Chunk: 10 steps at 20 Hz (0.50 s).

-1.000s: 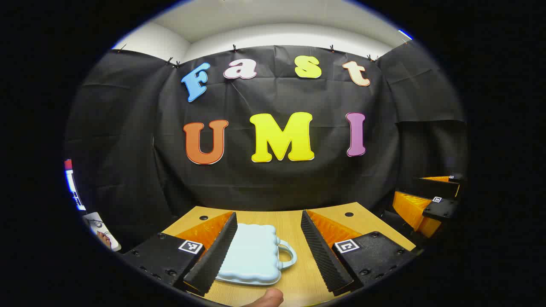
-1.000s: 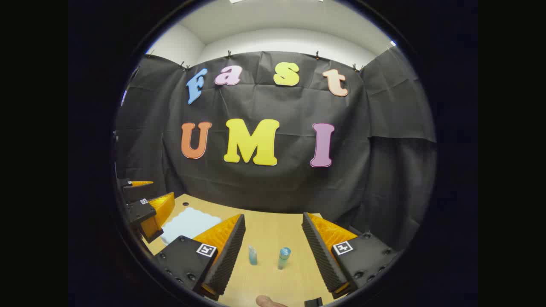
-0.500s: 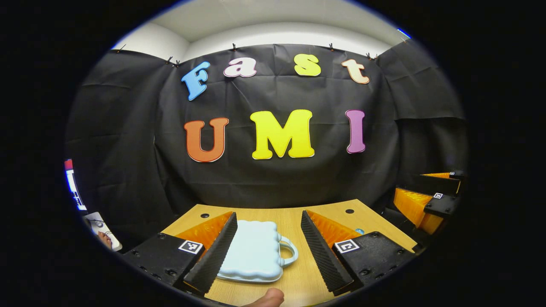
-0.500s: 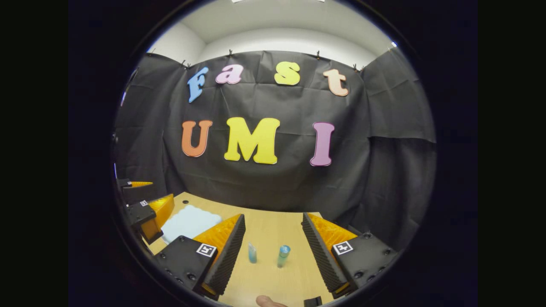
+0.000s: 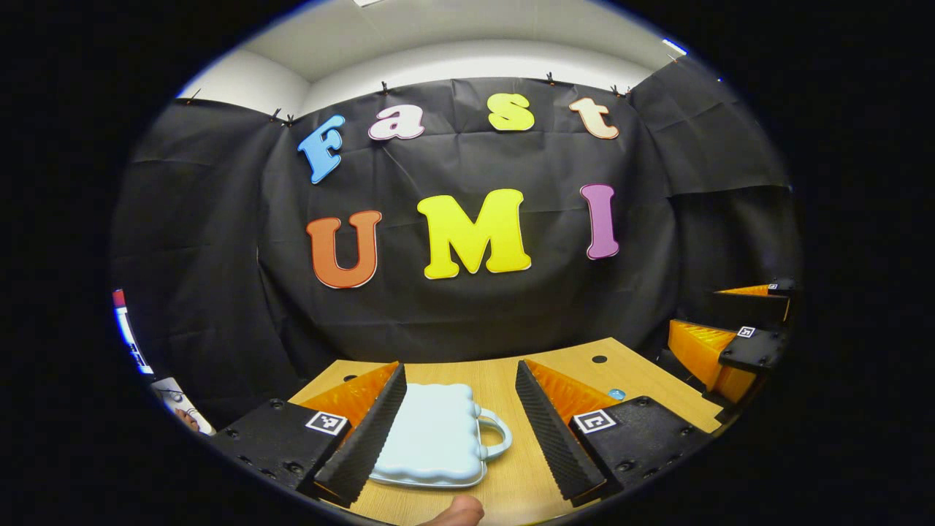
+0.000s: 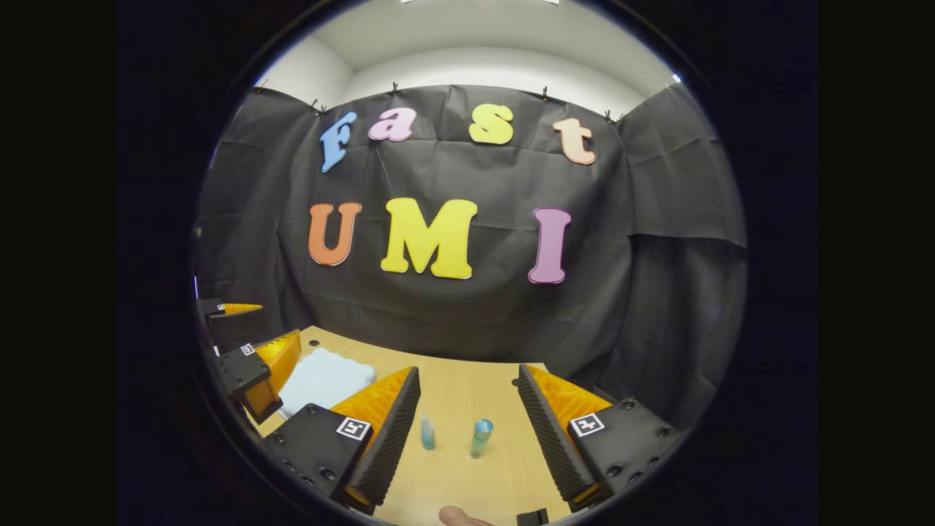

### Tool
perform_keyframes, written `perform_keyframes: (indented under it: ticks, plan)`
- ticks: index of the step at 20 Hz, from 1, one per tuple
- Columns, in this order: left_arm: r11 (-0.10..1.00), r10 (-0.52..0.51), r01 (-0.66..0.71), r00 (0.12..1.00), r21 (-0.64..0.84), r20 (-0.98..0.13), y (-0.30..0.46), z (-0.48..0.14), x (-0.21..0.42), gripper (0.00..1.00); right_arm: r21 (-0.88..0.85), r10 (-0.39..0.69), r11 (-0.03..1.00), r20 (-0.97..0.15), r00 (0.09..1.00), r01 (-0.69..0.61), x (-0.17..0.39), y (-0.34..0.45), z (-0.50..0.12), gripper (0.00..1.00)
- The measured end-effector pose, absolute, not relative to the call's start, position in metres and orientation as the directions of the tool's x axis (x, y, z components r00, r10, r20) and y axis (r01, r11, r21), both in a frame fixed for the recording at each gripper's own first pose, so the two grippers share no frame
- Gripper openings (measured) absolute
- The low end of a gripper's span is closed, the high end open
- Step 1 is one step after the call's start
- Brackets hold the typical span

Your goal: First open the suitcase, pack the skin care products into it, and then close the suitcase.

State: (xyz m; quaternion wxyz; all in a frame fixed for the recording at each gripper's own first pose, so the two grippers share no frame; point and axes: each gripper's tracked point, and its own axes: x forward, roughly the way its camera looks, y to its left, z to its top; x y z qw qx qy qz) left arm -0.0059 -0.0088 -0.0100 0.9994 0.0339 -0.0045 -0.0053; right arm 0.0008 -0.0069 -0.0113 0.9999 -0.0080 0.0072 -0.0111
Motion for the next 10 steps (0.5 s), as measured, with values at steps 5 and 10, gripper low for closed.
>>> perform_keyframes:
  ticks: [5,10]
  plan:
    - [0.993,0.006,-0.003,1.0,0.116,-0.027,-0.006,-0.029,0.007,0.96,-0.012,-0.05,0.999,-0.045,0.998,0.049,0.007,-0.019,-0.024,0.8]
    - [0.953,-0.003,0.027,0.997,0.302,-0.08,-0.014,-0.072,0.028,0.95,-0.024,-0.099,0.995,-0.075,0.992,0.097,0.011,-0.039,-0.036,0.8]
